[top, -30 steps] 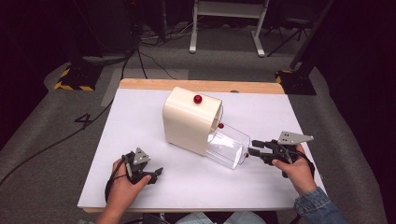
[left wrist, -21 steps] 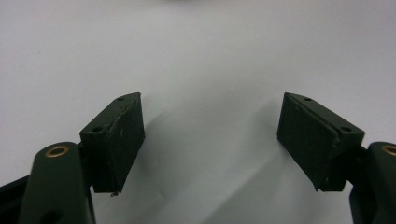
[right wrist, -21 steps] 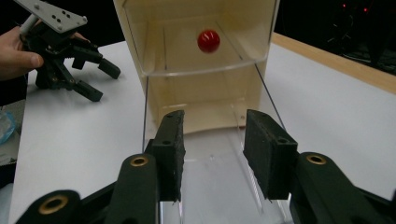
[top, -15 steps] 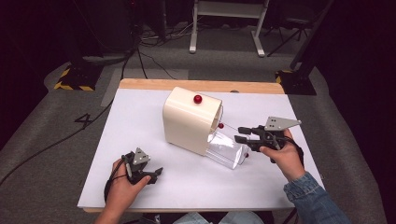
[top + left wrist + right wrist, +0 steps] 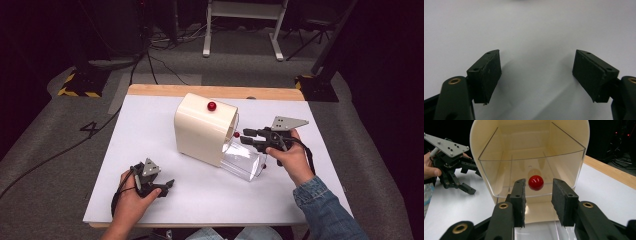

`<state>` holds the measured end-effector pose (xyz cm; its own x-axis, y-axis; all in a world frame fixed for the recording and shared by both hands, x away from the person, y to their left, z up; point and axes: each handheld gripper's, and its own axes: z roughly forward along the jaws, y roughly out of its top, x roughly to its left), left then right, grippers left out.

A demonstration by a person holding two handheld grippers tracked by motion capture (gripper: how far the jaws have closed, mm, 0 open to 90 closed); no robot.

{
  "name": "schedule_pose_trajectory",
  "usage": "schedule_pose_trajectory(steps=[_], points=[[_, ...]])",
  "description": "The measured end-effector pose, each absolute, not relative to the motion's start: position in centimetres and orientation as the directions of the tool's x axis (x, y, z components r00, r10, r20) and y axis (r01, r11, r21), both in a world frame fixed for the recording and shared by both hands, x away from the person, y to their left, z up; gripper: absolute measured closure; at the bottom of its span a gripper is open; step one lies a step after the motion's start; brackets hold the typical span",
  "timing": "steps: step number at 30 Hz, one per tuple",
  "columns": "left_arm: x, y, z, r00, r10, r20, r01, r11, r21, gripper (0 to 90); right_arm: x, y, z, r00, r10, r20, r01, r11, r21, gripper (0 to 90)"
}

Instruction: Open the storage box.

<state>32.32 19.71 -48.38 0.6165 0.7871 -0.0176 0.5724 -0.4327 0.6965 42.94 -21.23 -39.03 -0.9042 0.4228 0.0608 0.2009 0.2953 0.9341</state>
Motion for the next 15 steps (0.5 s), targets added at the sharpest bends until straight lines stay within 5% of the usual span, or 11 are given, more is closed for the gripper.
schedule_pose_trajectory(steps=[15], points=[[32.3, 19.7, -48.4, 0.617, 0.787, -0.016, 0.571, -0.434, 0.696, 23.3, 43.6, -19.9, -40.2, -0.914, 0.402, 0.060, 0.187, 0.285, 0.940, 74.4]])
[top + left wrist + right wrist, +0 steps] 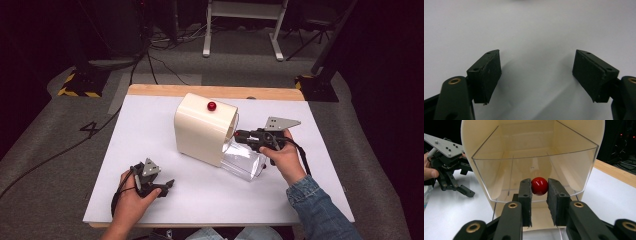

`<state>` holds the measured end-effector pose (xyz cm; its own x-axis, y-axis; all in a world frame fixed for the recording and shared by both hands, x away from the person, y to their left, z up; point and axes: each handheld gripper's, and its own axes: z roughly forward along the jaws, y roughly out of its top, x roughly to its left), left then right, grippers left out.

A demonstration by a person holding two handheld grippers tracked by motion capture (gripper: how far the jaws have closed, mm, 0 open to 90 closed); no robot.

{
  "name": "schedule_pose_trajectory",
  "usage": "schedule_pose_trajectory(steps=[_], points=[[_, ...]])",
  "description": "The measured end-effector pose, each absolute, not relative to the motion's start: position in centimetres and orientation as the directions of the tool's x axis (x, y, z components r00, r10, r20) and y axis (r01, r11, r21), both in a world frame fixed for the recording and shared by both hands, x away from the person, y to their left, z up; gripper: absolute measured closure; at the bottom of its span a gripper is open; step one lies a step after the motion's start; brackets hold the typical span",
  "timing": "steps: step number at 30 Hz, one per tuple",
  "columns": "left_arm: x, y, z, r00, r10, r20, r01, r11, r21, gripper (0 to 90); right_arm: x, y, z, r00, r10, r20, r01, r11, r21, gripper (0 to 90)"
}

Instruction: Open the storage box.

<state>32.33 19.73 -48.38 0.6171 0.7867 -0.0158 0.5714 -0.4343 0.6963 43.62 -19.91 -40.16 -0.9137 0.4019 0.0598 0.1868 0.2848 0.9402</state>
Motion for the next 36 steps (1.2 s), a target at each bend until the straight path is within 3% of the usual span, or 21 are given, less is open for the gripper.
schedule_pose_trajectory(steps=[9, 36], points=[[32.3, 19.7, -48.4, 0.619, 0.785, -0.012, 0.568, -0.437, 0.697, 23.3, 43.4, -20.1, -40.1, -0.913, 0.404, 0.047, 0.177, 0.290, 0.940, 74.6], [32.3, 19.7, -48.4, 0.618, 0.786, -0.012, 0.568, -0.436, 0.698, 23.3, 39.9, -26.3, -39.4, -0.895, 0.445, 0.037, 0.184, 0.291, 0.939, 74.5]])
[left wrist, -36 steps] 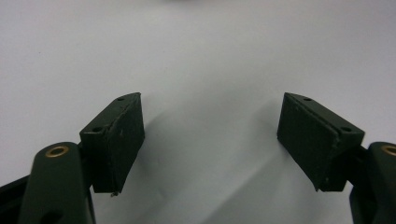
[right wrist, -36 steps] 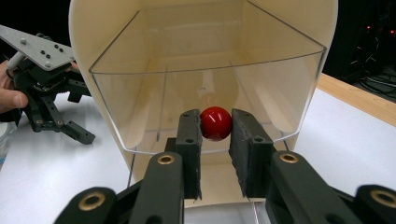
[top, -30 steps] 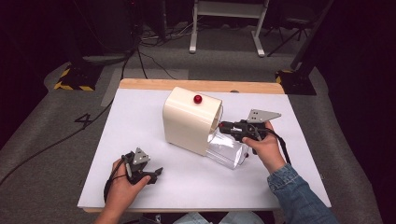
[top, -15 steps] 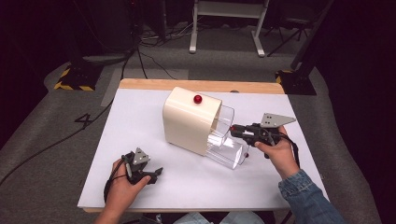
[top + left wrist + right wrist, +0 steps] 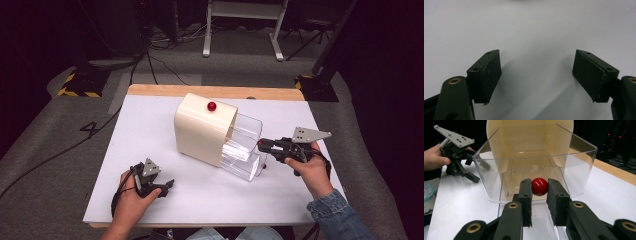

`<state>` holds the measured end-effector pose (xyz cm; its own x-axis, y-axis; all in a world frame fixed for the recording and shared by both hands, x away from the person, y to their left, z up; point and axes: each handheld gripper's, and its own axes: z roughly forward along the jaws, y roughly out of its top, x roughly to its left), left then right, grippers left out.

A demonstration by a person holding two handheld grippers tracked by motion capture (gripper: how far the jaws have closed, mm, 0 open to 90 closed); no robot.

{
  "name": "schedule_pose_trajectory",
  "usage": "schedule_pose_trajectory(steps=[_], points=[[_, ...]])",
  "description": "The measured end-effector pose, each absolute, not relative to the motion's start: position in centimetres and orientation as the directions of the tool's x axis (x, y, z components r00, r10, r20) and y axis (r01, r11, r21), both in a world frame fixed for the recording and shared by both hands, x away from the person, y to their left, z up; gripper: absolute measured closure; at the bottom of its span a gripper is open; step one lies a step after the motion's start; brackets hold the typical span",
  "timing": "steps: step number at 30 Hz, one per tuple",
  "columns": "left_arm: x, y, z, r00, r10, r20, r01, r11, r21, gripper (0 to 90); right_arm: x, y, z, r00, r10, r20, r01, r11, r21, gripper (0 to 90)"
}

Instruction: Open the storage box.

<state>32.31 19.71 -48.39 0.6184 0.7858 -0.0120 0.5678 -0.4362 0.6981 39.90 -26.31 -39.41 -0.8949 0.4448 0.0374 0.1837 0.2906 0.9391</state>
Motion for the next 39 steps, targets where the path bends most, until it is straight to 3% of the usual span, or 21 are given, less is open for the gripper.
schedule_pose_trajectory(steps=[14, 22, 39], points=[[32.3, 19.7, -48.4, 0.618, 0.786, -0.011, 0.567, -0.437, 0.698, 23.3, 39.7, -27.4, -40.1, -0.887, 0.457, 0.061, 0.208, 0.279, 0.937, 73.7], [32.3, 19.7, -48.4, 0.619, 0.785, -0.012, 0.568, -0.437, 0.697, 23.3, 39.7, -27.3, -40.3, -0.871, 0.488, 0.053, 0.232, 0.315, 0.920, 52.7], [32.3, 19.7, -48.4, 0.618, 0.786, -0.010, 0.567, -0.437, 0.698, 23.3, 39.5, -28.3, -40.6, -0.850, 0.523, 0.061, 0.265, 0.325, 0.908, 42.8]])
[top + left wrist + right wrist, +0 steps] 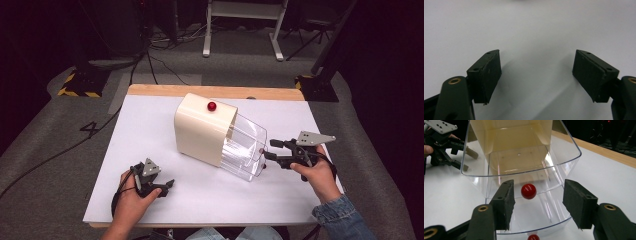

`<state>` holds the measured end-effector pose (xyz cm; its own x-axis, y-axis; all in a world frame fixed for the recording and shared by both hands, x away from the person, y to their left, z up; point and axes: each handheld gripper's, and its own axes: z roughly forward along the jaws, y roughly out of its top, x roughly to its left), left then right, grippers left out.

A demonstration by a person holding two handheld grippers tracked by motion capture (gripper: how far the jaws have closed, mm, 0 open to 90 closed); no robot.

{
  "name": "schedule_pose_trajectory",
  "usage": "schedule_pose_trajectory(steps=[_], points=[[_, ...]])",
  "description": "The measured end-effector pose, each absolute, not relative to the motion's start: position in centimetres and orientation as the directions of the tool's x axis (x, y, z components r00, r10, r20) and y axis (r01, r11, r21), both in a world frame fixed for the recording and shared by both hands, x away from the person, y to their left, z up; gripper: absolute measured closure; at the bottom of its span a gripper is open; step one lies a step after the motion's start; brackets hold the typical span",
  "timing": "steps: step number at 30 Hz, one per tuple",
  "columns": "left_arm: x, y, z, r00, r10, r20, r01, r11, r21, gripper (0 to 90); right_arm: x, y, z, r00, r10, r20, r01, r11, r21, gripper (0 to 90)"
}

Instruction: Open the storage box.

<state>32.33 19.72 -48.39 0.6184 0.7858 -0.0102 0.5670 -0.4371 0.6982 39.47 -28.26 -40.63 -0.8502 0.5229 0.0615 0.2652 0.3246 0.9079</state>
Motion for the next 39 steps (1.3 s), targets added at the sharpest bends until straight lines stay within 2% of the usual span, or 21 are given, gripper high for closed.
schedule_pose_trajectory(steps=[8, 25, 32, 35, 39], points=[[32.3, 19.7, -48.4, 0.617, 0.787, -0.015, 0.569, -0.432, 0.700, 23.3, 38.8, -29.6, -40.2, -0.830, 0.556, 0.041, 0.266, 0.330, 0.906, 39.2], [32.3, 19.7, -48.4, 0.615, 0.788, -0.024, 0.577, -0.429, 0.695, 23.3, 36.3, -35.6, -40.8, -0.713, 0.698, 0.069, 0.388, 0.310, 0.868, 33.3], [32.3, 19.7, -48.4, 0.615, 0.788, -0.023, 0.577, -0.430, 0.694, 23.2, 35.8, -37.7, -41.8, -0.668, 0.739, 0.088, 0.471, 0.328, 0.819, 33.2], [32.4, 19.7, -48.4, 0.616, 0.787, -0.023, 0.575, -0.430, 0.696, 23.2, 35.8, -38.3, -42.7, -0.643, 0.763, 0.072, 0.518, 0.363, 0.775, 31.2], [32.4, 19.8, -48.4, 0.616, 0.787, -0.022, 0.575, -0.431, 0.696, 23.2, 35.8, -38.6, -44.1, -0.629, 0.777, 0.033, 0.531, 0.398, 0.748, 28.6]])
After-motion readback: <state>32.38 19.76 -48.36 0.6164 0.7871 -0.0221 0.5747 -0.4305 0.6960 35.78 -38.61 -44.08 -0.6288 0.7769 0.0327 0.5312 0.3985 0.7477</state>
